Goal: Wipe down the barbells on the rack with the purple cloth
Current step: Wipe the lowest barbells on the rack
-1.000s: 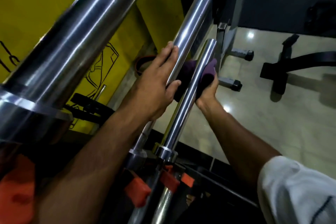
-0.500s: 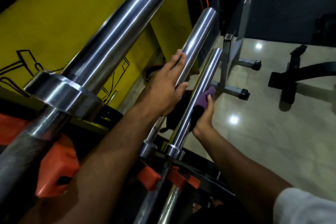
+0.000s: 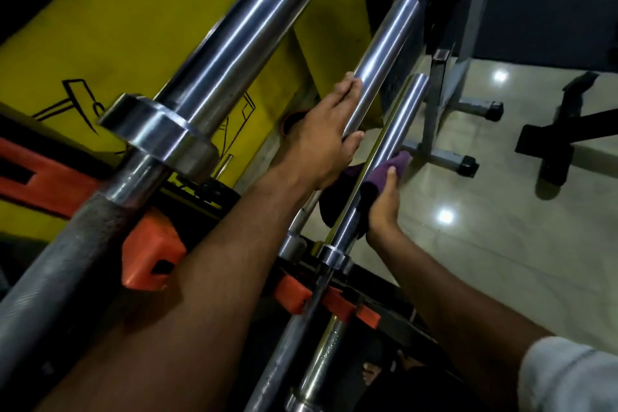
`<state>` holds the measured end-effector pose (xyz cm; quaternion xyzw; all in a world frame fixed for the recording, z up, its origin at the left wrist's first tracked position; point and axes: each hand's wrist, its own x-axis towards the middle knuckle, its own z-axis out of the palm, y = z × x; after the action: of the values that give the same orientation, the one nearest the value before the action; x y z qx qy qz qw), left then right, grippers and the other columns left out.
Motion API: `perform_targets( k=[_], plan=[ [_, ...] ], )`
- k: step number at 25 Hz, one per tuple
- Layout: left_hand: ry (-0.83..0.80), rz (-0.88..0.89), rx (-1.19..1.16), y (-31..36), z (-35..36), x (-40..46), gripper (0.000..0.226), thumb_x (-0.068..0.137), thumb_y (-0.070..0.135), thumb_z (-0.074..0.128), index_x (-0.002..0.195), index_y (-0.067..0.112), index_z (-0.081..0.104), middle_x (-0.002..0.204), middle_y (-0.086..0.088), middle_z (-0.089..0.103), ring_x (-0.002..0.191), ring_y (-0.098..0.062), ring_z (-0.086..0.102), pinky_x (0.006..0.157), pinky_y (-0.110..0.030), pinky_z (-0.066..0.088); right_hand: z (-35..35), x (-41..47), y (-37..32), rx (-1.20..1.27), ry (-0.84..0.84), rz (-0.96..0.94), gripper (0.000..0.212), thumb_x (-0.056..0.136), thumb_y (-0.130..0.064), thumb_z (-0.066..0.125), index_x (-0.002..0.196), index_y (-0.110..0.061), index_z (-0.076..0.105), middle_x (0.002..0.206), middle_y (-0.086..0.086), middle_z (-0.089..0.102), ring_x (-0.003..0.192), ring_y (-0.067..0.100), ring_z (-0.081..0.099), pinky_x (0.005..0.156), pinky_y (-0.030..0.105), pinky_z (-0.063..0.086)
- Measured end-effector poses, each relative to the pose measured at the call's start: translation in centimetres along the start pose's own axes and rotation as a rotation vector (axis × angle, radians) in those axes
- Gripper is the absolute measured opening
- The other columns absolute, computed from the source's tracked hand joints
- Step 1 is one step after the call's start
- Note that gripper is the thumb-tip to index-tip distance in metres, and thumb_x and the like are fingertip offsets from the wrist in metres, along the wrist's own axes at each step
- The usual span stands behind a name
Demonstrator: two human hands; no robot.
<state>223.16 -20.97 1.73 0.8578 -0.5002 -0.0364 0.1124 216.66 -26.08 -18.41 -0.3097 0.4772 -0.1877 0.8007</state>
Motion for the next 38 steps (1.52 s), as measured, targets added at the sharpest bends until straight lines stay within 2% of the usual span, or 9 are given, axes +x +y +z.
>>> perform_targets(
  k=[8, 11, 14, 18, 24, 27, 32, 35, 38],
  plan=[
    [-0.073, -0.027, 0.195, 1.5, -1.8, -2.9, 0.070, 0.104, 0.032, 0.046, 0.160, 0.016, 0.005, 0.168, 0.000, -0.001, 0.152, -0.022, 0.015, 0.118, -0.042, 0.031, -7.1, -7.7, 1.9, -0.926, -0.367, -0.410, 0.051, 0.101, -0.059, 0.041, 0.139, -0.026, 0.041, 0.122, 0.007, 0.068, 0.103, 0.022, 0.067, 0.093, 0.042, 0.054],
    [0.167, 0.008, 0.120, 3.2, -1.8, -10.2, 0.059, 0.104, 0.023, 0.045, 0.158, 0.015, 0.023, 0.163, -0.006, 0.023, 0.148, -0.023, 0.026, 0.115, -0.039, 0.035, -9.6, -9.6, -0.6, -1.258, -0.468, -0.727, 0.041, 0.102, -0.048, 0.049, 0.136, -0.025, 0.047, 0.121, 0.001, 0.064, 0.104, 0.019, 0.062, 0.086, 0.035, 0.051],
    [0.349, 0.170, -0.040, 4.3, 2.3, -24.2, 0.046, 0.101, 0.019, 0.047, 0.147, 0.010, 0.047, 0.153, -0.007, 0.043, 0.142, -0.022, 0.041, 0.114, -0.035, 0.038, -7.2, -11.1, 0.5, -1.506, -0.589, -1.060, 0.060, 0.097, -0.054, 0.042, 0.149, -0.024, 0.041, 0.148, 0.005, 0.043, 0.133, 0.025, 0.043, 0.107, 0.045, 0.039],
    [0.162, -0.051, 0.039, -0.8, 10.8, -35.7, 0.058, 0.105, 0.029, 0.040, 0.159, 0.019, 0.019, 0.167, 0.003, 0.010, 0.151, -0.017, 0.021, 0.119, -0.036, 0.028, -2.6, -10.9, 1.5, -2.038, -0.541, -1.213, 0.070, 0.096, -0.064, 0.011, 0.144, -0.029, 0.048, 0.152, 0.003, 0.045, 0.139, 0.028, 0.035, 0.112, 0.055, 0.024],
    [-0.069, -0.187, -0.001, -4.6, 15.4, -41.0, 0.094, 0.088, 0.002, 0.057, 0.160, 0.026, 0.001, 0.167, 0.007, -0.005, 0.153, -0.012, 0.006, 0.120, -0.036, 0.029, 4.4, -11.4, 0.8, -2.398, -0.632, -0.787, 0.041, 0.090, -0.054, 0.047, 0.110, -0.026, 0.070, 0.107, -0.001, 0.072, 0.114, 0.024, 0.061, 0.108, 0.047, 0.037],
    [-0.067, -0.221, -0.032, -5.0, 15.2, -40.7, 0.102, 0.084, -0.004, 0.058, 0.159, 0.031, -0.001, 0.166, 0.013, -0.008, 0.153, -0.010, 0.004, 0.119, -0.034, 0.030, 3.0, -11.5, 1.6, -2.097, -0.596, -0.745, 0.033, 0.093, -0.045, 0.053, 0.106, -0.020, 0.070, 0.106, 0.003, 0.075, 0.094, 0.018, 0.067, 0.097, 0.031, 0.049],
    [-0.050, -0.219, -0.059, -5.2, 15.5, -40.7, 0.100, 0.085, -0.002, 0.060, 0.159, 0.034, 0.002, 0.165, 0.018, -0.006, 0.152, -0.005, 0.007, 0.119, -0.029, 0.030, -4.2, -10.9, 3.0, -1.705, -0.463, -1.395, 0.042, 0.099, -0.042, 0.052, 0.133, -0.017, 0.057, 0.132, 0.009, 0.058, 0.123, 0.033, 0.049, 0.105, 0.053, 0.038],
    [-0.028, -0.208, -0.067, -5.4, 15.6, -40.5, 0.096, 0.087, 0.001, 0.060, 0.159, 0.032, 0.006, 0.166, 0.016, -0.001, 0.152, -0.005, 0.009, 0.120, -0.030, 0.029, -8.2, -11.5, 5.0, -1.291, -0.505, -1.071, 0.035, 0.099, -0.027, 0.062, 0.130, -0.019, 0.048, 0.122, 0.008, 0.057, 0.109, 0.025, 0.056, 0.087, 0.042, 0.052],
    [-0.020, -0.201, -0.066, -5.4, 15.6, -40.4, 0.096, 0.081, 0.000, 0.063, 0.159, 0.028, 0.013, 0.166, 0.013, 0.006, 0.152, -0.007, 0.012, 0.120, -0.031, 0.028, -9.6, -11.3, 6.9, -0.596, -0.498, -0.325, 0.031, 0.103, -0.036, 0.054, 0.128, -0.017, 0.054, 0.114, 0.011, 0.066, 0.096, 0.025, 0.067, 0.083, 0.042, 0.055]
  ],
)
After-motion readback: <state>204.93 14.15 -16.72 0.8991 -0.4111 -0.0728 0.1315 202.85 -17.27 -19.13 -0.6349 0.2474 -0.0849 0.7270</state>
